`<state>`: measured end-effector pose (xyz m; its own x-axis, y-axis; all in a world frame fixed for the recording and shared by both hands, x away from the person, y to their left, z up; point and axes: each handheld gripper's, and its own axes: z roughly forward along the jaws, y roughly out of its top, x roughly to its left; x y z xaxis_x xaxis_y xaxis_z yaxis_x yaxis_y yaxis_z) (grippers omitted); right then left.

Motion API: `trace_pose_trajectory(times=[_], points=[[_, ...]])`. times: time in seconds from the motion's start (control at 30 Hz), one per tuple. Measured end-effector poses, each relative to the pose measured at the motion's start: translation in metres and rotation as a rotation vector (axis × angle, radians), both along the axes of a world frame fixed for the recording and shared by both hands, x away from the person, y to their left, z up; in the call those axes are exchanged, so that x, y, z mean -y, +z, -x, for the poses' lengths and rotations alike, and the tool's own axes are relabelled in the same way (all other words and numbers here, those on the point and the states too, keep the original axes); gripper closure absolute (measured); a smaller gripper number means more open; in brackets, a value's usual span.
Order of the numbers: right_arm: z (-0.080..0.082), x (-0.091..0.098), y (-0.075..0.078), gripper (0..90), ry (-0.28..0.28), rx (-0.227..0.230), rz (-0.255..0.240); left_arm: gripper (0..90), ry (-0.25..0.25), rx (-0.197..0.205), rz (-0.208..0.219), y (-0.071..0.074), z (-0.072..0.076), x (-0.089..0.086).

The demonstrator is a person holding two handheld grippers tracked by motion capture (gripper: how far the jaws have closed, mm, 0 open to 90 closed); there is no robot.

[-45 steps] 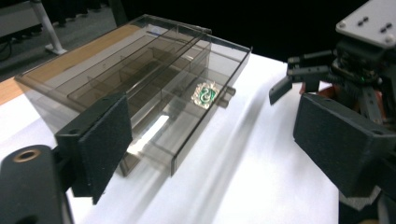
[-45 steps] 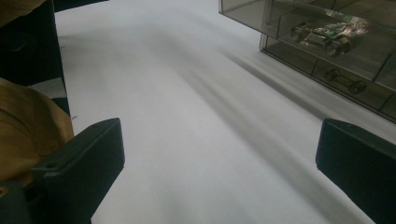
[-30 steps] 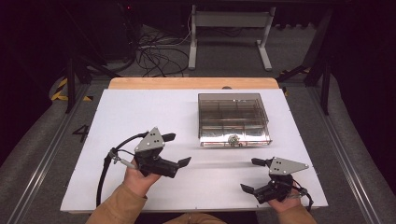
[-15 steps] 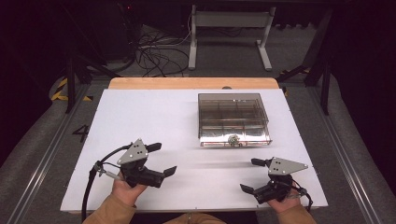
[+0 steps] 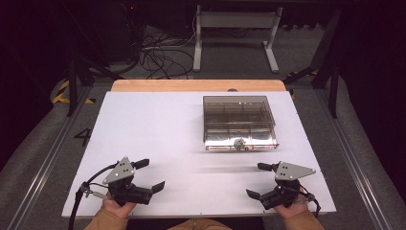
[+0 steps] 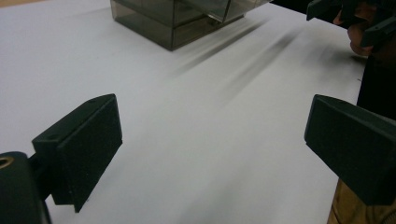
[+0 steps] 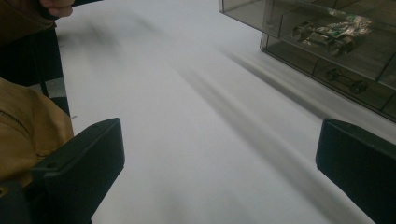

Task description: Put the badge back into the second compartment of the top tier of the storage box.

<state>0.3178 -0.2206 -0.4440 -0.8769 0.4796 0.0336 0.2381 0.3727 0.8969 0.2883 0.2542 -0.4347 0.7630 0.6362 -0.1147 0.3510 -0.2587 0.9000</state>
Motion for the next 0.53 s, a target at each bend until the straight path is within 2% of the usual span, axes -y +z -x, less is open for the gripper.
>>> trace_pose_trajectory(times=[0.17,0.37,0.53], points=[[0.000,0.001,0.000,1.8,0.001,-0.003,-0.005,4.0,0.026,-0.002,0.039,-0.005,0.006,-0.016],[-0.001,0.001,-0.001,1.8,0.002,-0.009,-0.008,4.1,0.025,0.030,0.006,-0.003,0.007,-0.015],[-0.002,0.003,-0.001,1.7,0.001,-0.016,-0.018,4.1,0.013,0.031,-0.006,-0.001,0.007,-0.015]])
